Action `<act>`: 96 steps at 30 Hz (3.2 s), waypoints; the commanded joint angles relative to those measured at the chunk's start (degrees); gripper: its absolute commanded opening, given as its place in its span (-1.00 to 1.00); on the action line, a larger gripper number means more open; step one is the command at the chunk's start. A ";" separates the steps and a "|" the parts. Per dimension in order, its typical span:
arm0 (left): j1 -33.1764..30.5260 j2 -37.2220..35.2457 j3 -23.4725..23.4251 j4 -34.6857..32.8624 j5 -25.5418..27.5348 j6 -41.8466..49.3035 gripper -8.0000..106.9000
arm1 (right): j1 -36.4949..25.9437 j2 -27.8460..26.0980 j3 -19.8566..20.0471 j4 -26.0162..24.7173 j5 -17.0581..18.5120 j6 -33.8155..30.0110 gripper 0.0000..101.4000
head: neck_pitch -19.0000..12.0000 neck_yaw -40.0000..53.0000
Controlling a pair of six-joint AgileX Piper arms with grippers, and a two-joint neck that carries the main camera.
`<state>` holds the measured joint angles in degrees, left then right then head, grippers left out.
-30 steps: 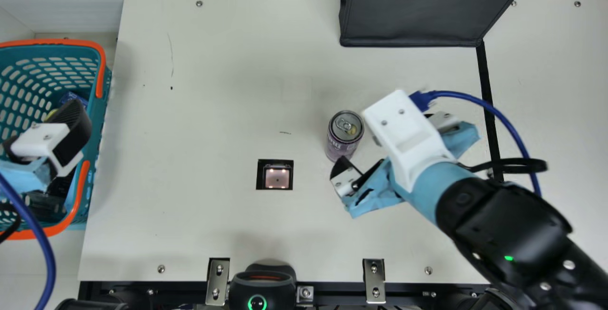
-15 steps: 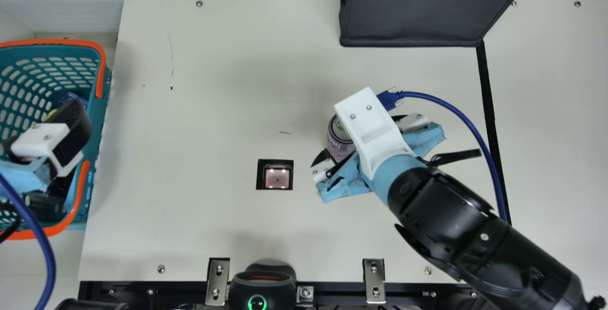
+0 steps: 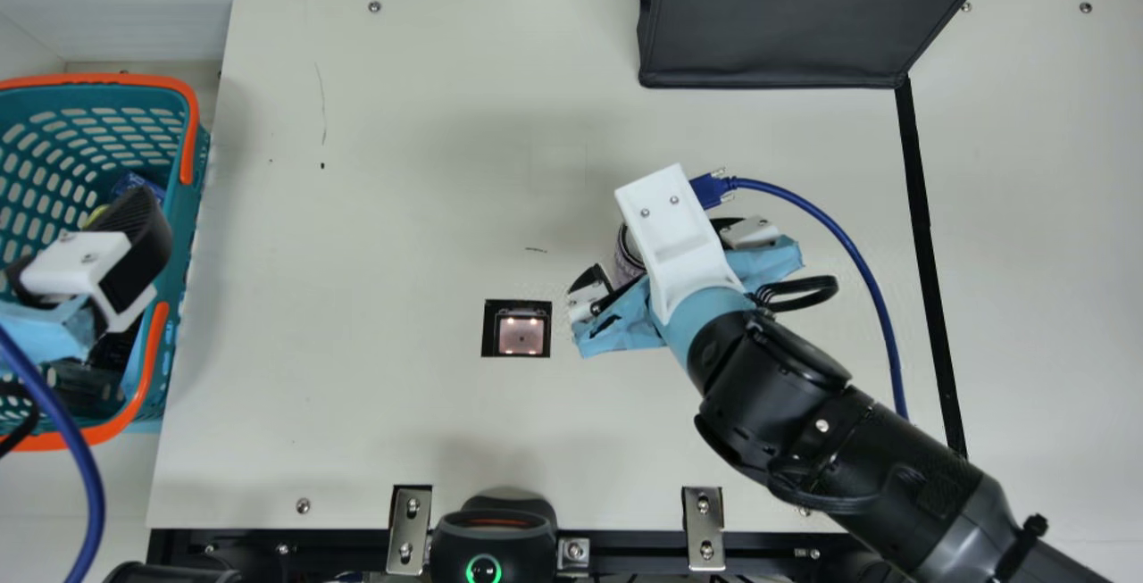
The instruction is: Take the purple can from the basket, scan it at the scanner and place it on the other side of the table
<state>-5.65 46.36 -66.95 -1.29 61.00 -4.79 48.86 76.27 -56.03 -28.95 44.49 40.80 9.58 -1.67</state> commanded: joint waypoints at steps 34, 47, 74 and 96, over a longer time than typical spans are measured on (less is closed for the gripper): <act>0.00 0.00 0.00 0.00 0.00 0.00 0.71 | -0.34 -2.61 -1.21 -3.52 0.85 3.39 -1.00 | -1.66 0.09; 0.00 0.00 0.00 0.00 0.00 0.00 0.71 | -6.35 -5.64 -2.28 1.43 1.90 -2.56 -1.00 | -1.66 -14.60; 0.00 0.00 0.00 0.00 0.00 0.00 0.71 | -47.81 -10.41 -4.16 23.30 2.19 -30.72 -1.00 | -1.66 -19.91; 0.00 0.00 0.00 0.00 0.00 0.00 0.71 | -68.09 -0.44 -10.36 25.04 -1.51 -37.55 -1.00 | -1.66 -19.91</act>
<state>-5.65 46.36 -66.95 -1.29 61.00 -4.79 -18.04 74.41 -65.67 -4.22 43.17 3.89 9.58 -21.45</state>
